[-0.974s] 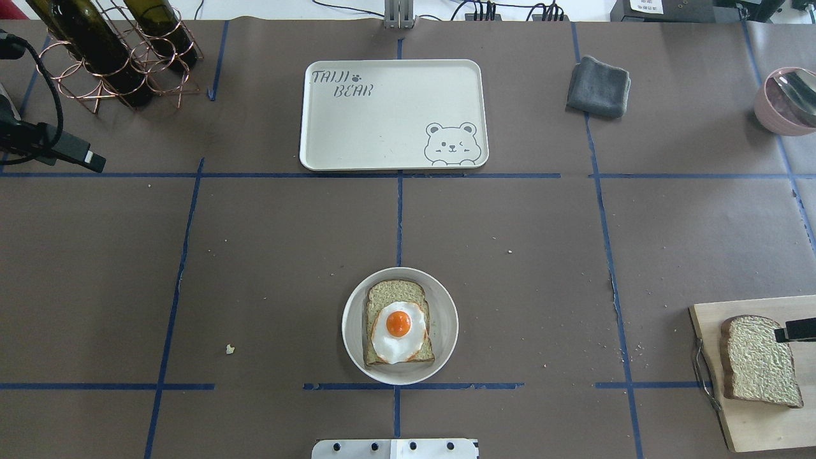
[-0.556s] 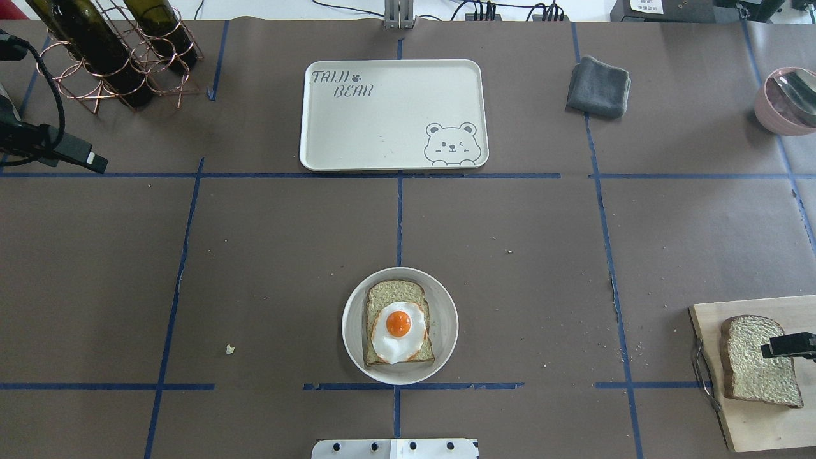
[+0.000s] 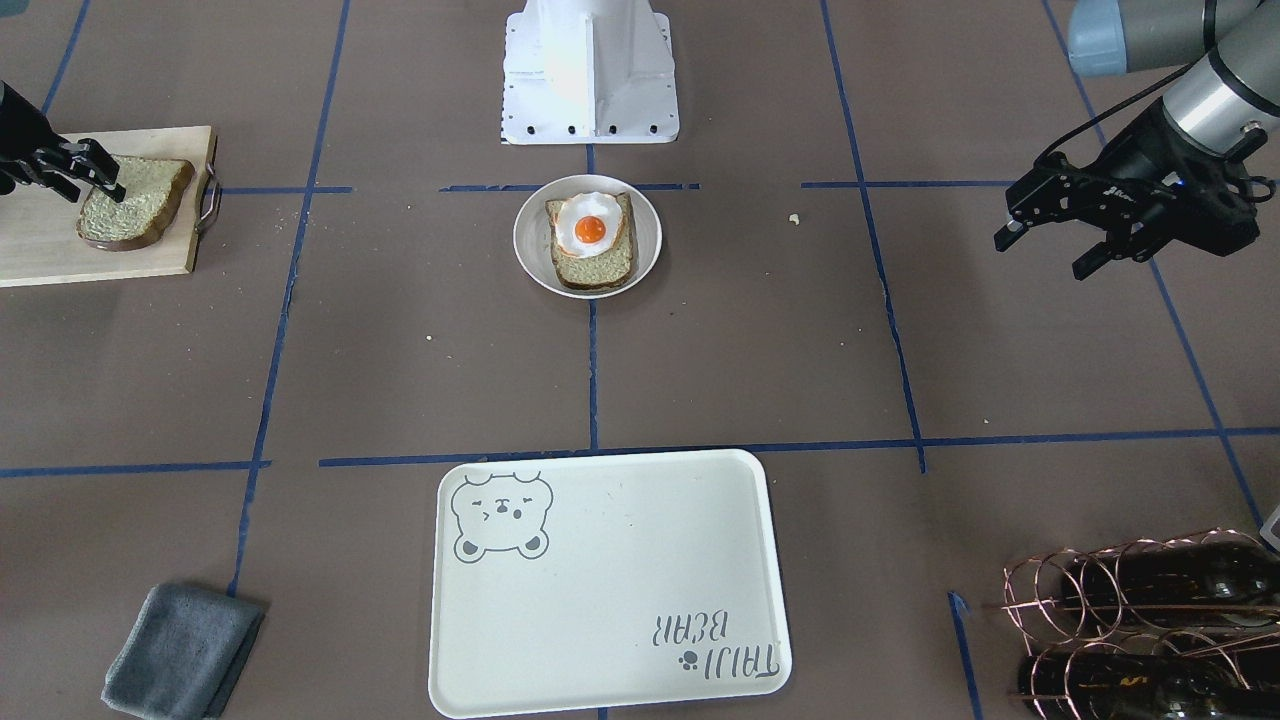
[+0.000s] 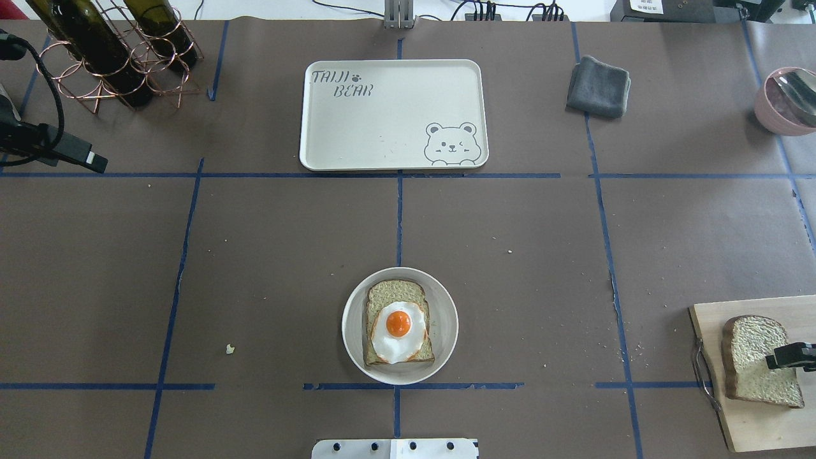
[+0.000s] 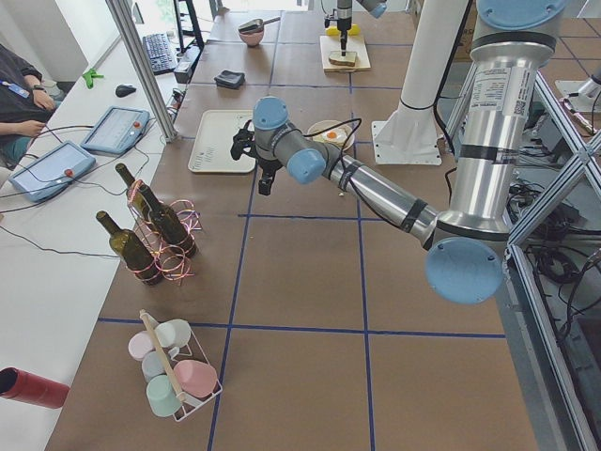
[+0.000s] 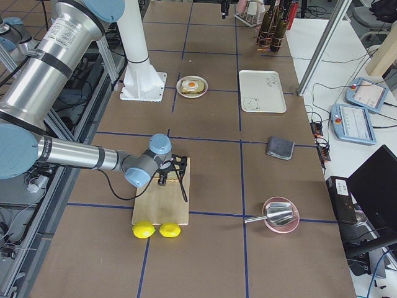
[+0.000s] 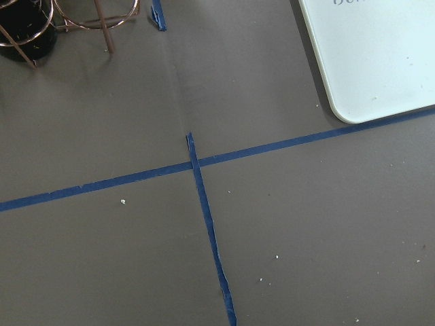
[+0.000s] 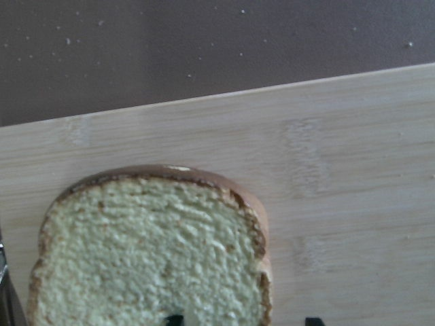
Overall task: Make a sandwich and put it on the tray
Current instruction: 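Lower the right gripper onto the bread slice on the wooden board and grasp it, then lift the bread slice with the right gripper and carry it over the plate, then lower the bread onto the egg and open the right gripper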
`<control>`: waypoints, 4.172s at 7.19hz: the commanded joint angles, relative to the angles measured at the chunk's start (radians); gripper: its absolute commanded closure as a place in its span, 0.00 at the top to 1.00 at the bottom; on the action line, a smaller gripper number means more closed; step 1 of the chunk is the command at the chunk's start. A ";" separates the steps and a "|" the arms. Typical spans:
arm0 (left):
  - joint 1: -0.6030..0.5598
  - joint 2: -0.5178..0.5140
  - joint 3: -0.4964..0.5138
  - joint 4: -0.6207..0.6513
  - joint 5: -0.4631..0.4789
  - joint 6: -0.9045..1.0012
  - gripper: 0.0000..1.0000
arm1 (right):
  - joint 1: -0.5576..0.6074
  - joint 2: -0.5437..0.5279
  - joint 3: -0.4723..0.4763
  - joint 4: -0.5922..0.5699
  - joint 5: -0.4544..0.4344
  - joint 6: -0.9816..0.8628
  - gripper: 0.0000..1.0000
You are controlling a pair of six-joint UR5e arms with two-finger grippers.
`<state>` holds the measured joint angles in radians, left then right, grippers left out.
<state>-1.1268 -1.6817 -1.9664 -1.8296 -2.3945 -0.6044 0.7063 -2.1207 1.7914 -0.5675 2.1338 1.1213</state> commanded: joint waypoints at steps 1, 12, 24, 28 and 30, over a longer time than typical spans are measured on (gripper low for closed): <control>-0.001 0.000 -0.002 0.000 0.000 0.000 1.00 | -0.001 -0.001 -0.004 0.000 0.002 0.000 0.23; 0.001 0.007 0.012 0.001 0.003 0.000 1.00 | 0.015 0.042 0.049 0.005 0.012 0.000 0.00; 0.001 0.002 0.017 0.000 0.002 -0.031 1.00 | -0.113 0.835 0.048 -0.128 -0.019 0.397 0.00; 0.001 0.007 0.018 0.000 0.002 -0.029 1.00 | -0.349 0.927 -0.038 -0.158 -0.270 0.399 0.00; 0.001 0.007 0.020 0.000 0.002 -0.029 1.00 | -0.352 0.912 -0.038 -0.163 -0.262 0.397 0.00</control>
<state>-1.1259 -1.6755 -1.9477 -1.8300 -2.3930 -0.6335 0.3594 -1.2040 1.7558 -0.7267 1.8707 1.5192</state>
